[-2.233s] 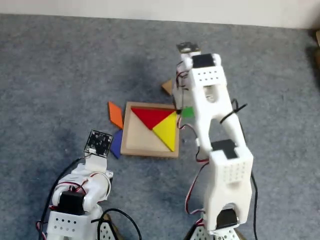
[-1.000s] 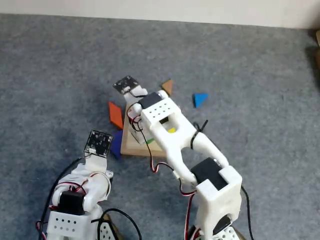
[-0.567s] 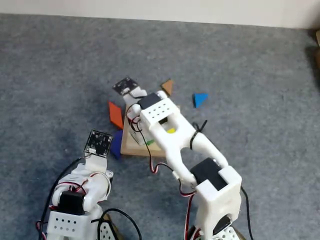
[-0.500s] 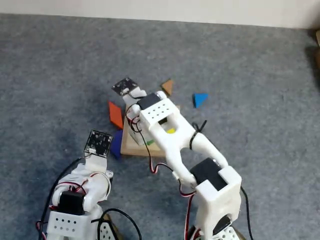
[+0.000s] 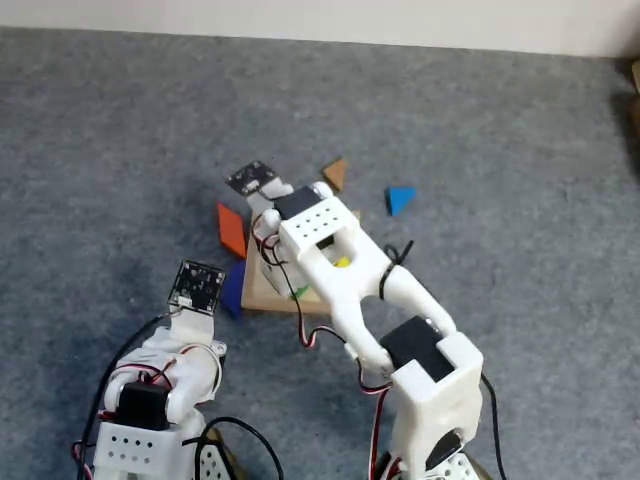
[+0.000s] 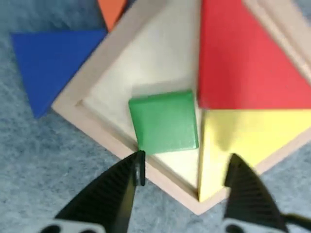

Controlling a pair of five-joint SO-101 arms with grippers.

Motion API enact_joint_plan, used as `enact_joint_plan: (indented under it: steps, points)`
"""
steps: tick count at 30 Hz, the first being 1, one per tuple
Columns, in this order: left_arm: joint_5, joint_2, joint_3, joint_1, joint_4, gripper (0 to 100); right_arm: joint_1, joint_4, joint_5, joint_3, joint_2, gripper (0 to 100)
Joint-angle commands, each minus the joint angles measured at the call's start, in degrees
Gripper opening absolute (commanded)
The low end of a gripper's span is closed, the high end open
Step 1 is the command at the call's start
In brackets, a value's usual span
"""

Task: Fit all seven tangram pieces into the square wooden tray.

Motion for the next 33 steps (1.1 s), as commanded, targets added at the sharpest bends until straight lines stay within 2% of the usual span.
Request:
enact_joint_plan:
  steps: [1,4,9,15,18,22,33]
  points:
    - [-0.4,-1.9,1.1,-0.5,0.3,1,2.9,1.5,0.7,-4.1,-7.2,12.0]
    - [-0.4,-1.9,1.1,-0.5,0.3,1,8.6,1.2,-0.7,-5.1,-10.9,5.5]
    - [-0.4,-1.9,1.1,-0.5,0.3,1,18.2,0.2,-8.8,-5.4,-12.4,5.3]
    - [-0.4,-1.9,1.1,-0.5,0.3,1,25.5,-12.4,-18.1,-5.1,-12.4,6.3]
    - [-0.4,-1.9,1.1,-0.5,0.3,1,27.2,-17.2,-21.6,-4.2,-11.6,14.8]
    - [-0.4,-1.9,1.1,-0.5,0.3,1,27.4,-18.7,-26.2,-3.8,-5.3,26.8]
    - [-0.4,-1.9,1.1,-0.5,0.3,1,28.3,-19.6,-28.0,-20.7,13.8,28.0]
